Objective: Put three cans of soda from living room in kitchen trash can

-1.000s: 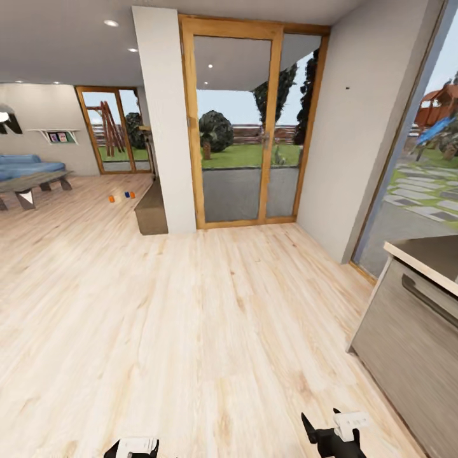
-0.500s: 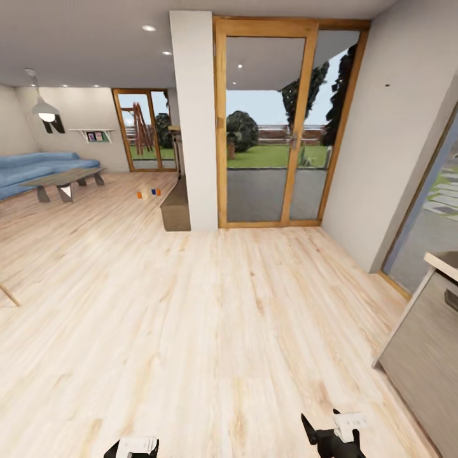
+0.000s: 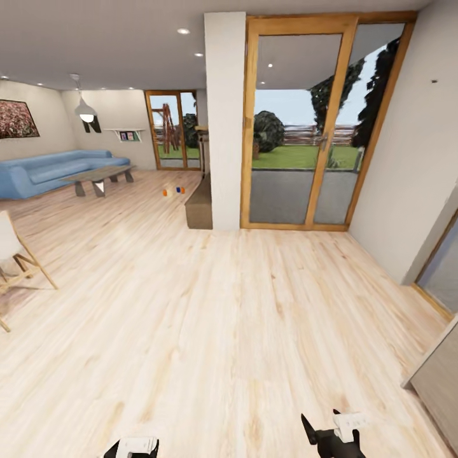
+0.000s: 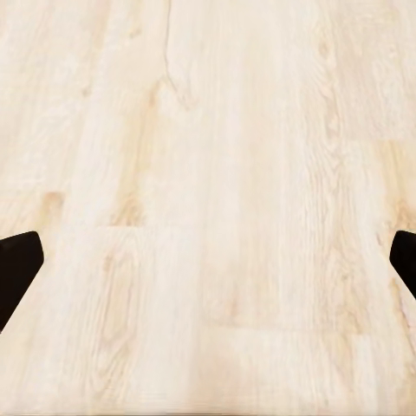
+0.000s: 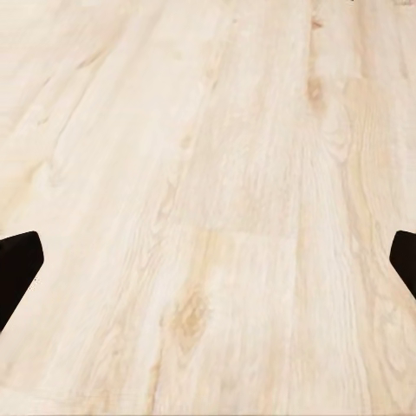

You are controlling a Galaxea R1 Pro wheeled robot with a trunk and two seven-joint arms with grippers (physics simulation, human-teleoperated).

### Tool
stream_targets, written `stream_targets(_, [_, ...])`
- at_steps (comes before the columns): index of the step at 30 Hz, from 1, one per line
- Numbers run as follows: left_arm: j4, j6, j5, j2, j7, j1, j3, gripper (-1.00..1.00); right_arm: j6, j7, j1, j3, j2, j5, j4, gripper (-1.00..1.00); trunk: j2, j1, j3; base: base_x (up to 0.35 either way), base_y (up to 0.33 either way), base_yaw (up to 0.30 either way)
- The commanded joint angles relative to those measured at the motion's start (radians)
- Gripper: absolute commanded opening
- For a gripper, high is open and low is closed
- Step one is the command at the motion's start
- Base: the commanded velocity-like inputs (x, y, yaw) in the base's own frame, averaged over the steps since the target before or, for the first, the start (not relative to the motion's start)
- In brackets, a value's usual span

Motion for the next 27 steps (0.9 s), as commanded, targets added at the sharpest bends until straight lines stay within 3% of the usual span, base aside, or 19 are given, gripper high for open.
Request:
stream_targets(1, [0.000,0.000,0.000,0.000,0.000,0.000,0.000,1.00,0.000,0.000,0.000,0.000,0.000,0.000,0.000,1.00,0.000,0.000,0.000,0.000,0.000,0.251])
stream_targets(14, [0.000,0.000,0.000,0.000,0.000,0.000,0.000,1.00,0.000,-0.021,0.000,0.001,0.010,0.038,0.005,1.00,0.000,0.000,0.000,0.000,0.000,0.251])
stream_targets(27, [0.000,0.000,-0.001,0.000,0.000,0.000,-0.001,1.00,0.000,-0.027,0.000,0.001,0.015,0.042,0.008,1.00,0.000,0.000,0.000,0.000,0.000,0.251])
